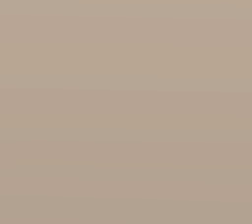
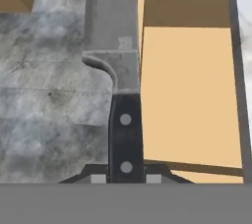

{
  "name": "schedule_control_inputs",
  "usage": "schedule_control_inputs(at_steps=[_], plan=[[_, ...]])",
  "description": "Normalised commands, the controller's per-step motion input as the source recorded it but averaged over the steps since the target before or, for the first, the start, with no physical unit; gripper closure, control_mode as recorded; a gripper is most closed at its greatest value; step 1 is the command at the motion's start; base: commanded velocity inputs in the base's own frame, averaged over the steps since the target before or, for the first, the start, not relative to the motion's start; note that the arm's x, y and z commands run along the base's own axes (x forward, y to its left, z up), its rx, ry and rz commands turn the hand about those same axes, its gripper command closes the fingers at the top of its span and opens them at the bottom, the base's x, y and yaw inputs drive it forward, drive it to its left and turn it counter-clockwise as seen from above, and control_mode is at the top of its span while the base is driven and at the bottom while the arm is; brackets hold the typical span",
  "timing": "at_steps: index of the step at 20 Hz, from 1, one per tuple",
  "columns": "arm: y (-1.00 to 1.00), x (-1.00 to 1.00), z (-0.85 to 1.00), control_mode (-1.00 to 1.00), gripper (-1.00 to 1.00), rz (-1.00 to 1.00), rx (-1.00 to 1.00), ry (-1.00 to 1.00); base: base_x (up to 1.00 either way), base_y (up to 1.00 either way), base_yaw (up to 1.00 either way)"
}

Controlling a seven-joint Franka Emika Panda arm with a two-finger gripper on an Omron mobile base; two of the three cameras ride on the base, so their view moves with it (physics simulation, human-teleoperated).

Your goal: Pick up the metallic utensils from the counter and place them in the open drawer. Make sure not to pick up any wooden utensils.

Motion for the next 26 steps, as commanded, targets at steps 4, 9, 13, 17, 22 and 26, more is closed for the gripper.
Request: schedule_control_inputs(at_steps=[4, 9, 13, 17, 22, 26], plan=[[0.04, 0.36, -0.45, -1.0, 1.0, 0.0, -0.09, 0.06, 0.0, 0.0, 0.0], [0.0, 0.01, -0.84, -1.0, 1.0, 0.0, 0.0, 0.0, 0.0, 0.0, 0.0], [0.0, 0.03, -0.74, -1.0, 1.0, 0.0, 0.0, 0.0, 0.0, 0.0, 0.0], [0.0, 0.03, -0.81, -1.0, 1.0, 0.0, 0.03, 0.0, 0.0, 0.0, 0.0], [0.0, 0.09, -0.31, -1.0, 1.0, 0.0, 0.14, -0.01, 0.0, 0.0, 0.0], [0.0, 0.14, -0.13, -1.0, 1.0, 0.0, 0.11, -0.01, 0.0, 0.0, 0.0]])
